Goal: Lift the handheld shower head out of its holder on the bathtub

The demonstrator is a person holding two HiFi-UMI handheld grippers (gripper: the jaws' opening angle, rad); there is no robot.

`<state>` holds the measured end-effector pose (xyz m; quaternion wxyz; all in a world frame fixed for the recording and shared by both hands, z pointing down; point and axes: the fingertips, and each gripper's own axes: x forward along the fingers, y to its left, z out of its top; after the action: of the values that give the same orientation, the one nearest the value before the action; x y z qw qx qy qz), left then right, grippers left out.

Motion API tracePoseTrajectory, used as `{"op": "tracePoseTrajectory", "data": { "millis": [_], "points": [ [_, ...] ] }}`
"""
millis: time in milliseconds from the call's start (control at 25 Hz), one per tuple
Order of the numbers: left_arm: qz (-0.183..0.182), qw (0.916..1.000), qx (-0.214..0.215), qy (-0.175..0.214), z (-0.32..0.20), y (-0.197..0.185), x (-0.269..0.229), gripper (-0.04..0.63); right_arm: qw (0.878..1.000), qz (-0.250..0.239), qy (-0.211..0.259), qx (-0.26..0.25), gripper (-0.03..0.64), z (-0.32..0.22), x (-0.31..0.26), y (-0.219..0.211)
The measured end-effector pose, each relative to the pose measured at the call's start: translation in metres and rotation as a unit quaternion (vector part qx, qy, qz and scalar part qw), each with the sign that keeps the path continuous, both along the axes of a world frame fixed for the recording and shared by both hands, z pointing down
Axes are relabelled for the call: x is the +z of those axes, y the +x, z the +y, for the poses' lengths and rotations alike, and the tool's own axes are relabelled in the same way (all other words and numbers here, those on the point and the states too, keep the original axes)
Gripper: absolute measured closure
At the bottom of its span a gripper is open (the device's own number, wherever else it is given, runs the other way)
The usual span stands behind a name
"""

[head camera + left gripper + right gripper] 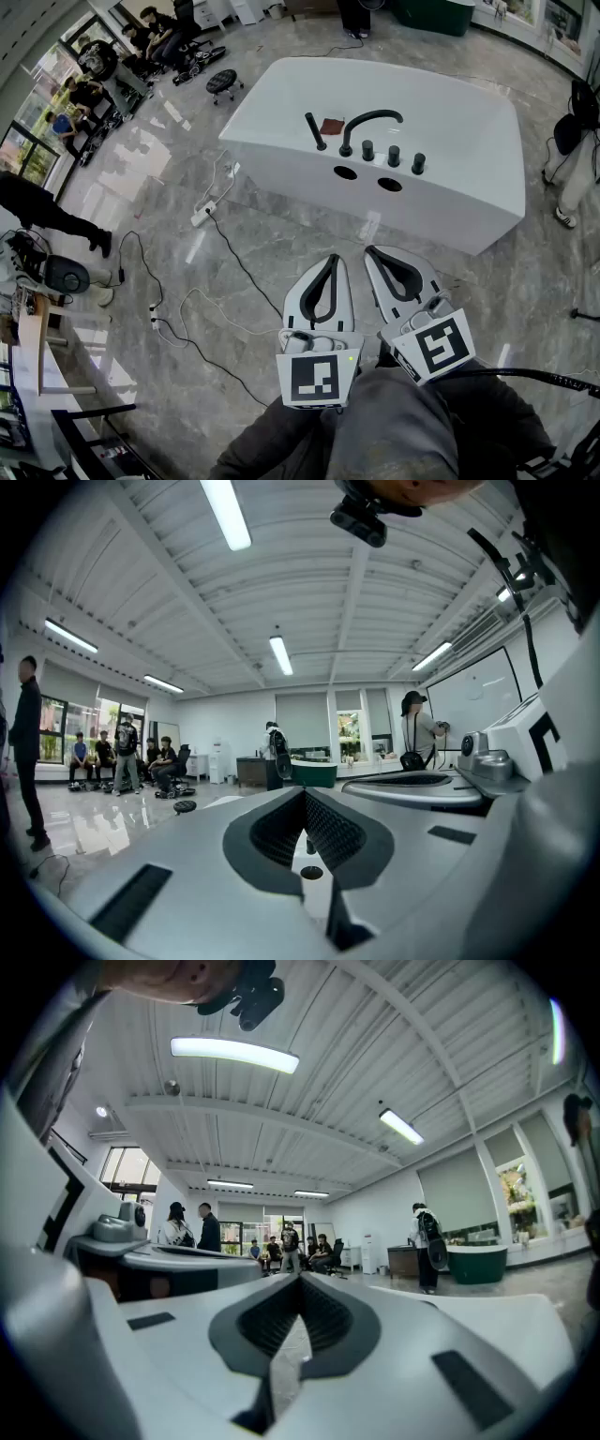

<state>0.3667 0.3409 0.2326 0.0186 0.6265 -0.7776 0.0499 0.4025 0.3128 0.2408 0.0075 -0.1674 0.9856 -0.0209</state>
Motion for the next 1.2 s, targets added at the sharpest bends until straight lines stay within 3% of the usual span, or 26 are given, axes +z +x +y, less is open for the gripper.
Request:
{"op": "tracePoseTrajectory", "data": {
  "millis": [400, 680, 1200],
  "points": [
    [0.007, 0.9996, -0.025, 0.005, -0.035, 0.005, 0.001, 0.592, 1.000, -0.001, 0.004, -0.029, 0.612, -0.036, 0.000, 0.002],
    [0.019, 0.9988, -0.045, -0.010, -0.041, -0.011, 0.016, 0.592, 0.999, -0.001, -0.022, -0.034, 0.612, -0.050, 0.011, -0.011],
    [0.040, 0.9982, -0.044, -0.009, -0.116, -0.107, 0.039, 0.592, 0.999, 0.014, -0.026, -0.028, 0.612, -0.122, 0.033, -0.103]
  ]
}}
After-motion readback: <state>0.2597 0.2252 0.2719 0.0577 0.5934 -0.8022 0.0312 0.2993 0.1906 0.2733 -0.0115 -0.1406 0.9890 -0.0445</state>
